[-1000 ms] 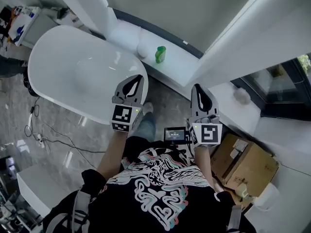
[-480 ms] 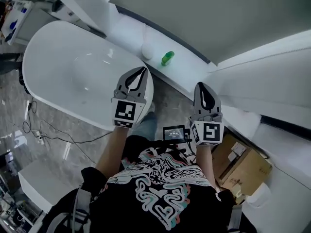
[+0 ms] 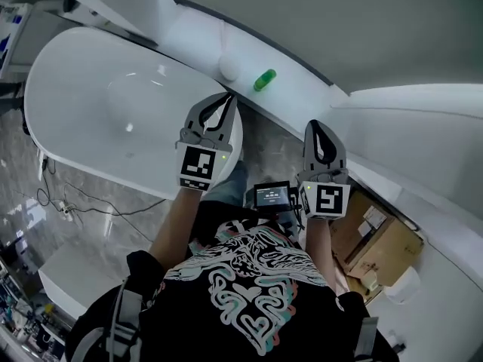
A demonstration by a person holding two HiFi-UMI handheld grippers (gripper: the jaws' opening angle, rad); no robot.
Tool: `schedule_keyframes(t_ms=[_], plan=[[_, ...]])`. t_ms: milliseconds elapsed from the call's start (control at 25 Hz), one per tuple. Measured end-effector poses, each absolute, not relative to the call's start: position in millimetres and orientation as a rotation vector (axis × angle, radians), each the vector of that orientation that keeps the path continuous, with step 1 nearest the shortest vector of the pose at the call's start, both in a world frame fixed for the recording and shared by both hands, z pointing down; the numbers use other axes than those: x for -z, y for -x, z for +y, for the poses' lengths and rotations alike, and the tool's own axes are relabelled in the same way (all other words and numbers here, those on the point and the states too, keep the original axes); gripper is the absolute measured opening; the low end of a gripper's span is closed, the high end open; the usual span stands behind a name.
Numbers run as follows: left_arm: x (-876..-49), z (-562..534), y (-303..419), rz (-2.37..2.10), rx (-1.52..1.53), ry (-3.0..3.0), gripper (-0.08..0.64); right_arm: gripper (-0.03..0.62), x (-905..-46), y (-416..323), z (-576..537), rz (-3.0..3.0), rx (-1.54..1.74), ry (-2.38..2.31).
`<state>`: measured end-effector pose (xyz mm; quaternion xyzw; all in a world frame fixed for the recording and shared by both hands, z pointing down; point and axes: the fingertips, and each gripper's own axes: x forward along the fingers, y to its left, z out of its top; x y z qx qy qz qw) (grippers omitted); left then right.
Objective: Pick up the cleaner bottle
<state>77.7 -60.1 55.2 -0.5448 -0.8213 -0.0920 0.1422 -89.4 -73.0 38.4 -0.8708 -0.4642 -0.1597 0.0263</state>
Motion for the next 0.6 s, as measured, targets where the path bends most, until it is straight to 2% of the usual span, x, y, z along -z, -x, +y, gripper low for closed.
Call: schedule_keyframes(t_ms=[600], plan=[[-62.2, -32.2, -87.9, -2.328, 0.267, 1.644, 0.025, 0.029, -36.8, 78.3, -39.3, -1.402, 0.457, 2.831]])
